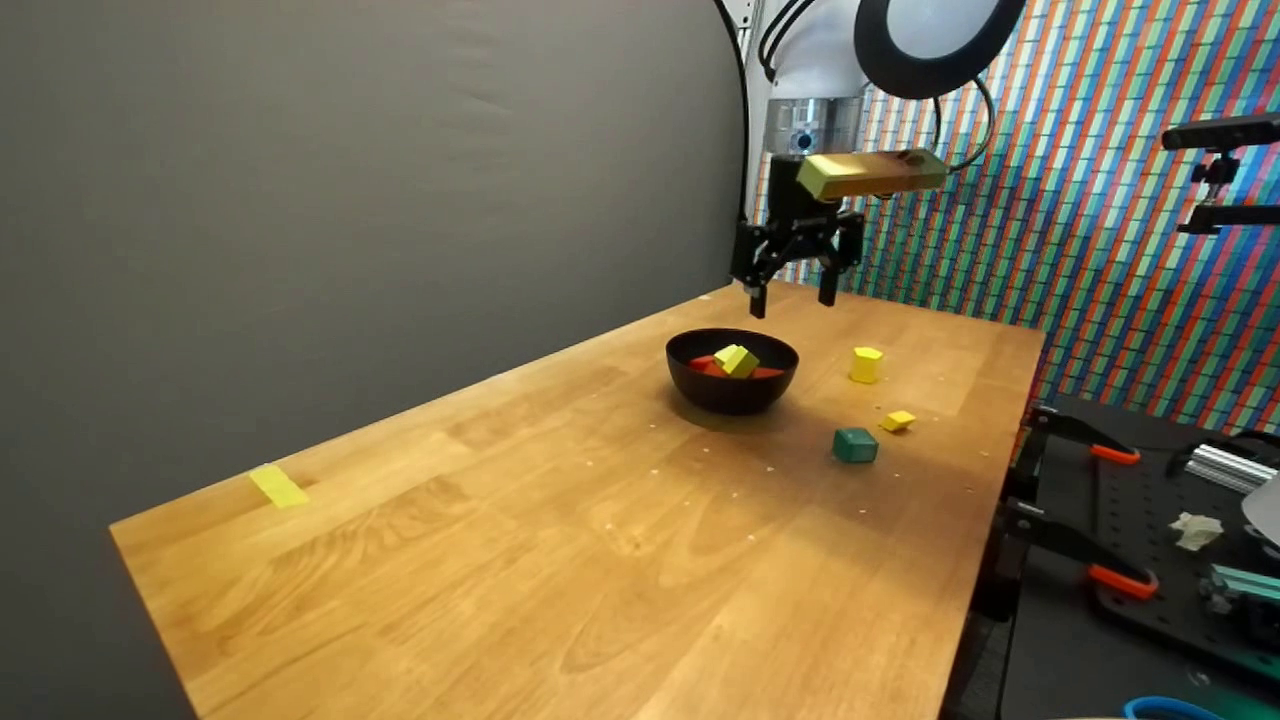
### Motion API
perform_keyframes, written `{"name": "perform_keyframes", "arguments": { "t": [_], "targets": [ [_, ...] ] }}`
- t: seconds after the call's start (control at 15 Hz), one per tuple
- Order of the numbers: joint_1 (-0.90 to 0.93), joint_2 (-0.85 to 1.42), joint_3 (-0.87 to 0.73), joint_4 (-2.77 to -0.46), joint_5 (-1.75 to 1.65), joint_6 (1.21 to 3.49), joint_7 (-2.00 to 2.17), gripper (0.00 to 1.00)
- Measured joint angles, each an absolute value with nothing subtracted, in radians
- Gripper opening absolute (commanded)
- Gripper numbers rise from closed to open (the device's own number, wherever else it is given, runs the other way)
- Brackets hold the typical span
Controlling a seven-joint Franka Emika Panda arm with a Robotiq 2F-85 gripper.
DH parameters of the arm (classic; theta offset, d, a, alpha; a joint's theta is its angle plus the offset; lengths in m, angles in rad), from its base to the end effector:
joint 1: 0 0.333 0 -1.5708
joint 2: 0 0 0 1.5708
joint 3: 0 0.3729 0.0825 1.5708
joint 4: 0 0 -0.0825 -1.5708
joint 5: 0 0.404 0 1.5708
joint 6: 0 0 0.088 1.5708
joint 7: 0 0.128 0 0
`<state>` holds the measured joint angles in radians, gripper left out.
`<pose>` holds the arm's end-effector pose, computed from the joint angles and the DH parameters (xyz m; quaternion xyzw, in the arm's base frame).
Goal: Put all the toy blocks into the bowl.
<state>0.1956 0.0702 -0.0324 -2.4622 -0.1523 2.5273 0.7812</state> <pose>0.4881 0.0800 0.2867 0.9688 -0.2438 0.0181 0.0411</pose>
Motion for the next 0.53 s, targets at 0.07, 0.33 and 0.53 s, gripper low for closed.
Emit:
{"name": "perform_keyframes", "arguments": {
  "t": [0.07,0.33,0.53],
  "targets": [
    [0.194,0.04,-0.017,-2.502,-0.113,2.525,0.783,1.0],
    [0.186,-0.02,0.03,-2.663,0.106,2.606,0.707,1.0],
    [0.179,-0.005,0.036,-2.746,0.261,2.708,0.58,1.0]
  ]
}}
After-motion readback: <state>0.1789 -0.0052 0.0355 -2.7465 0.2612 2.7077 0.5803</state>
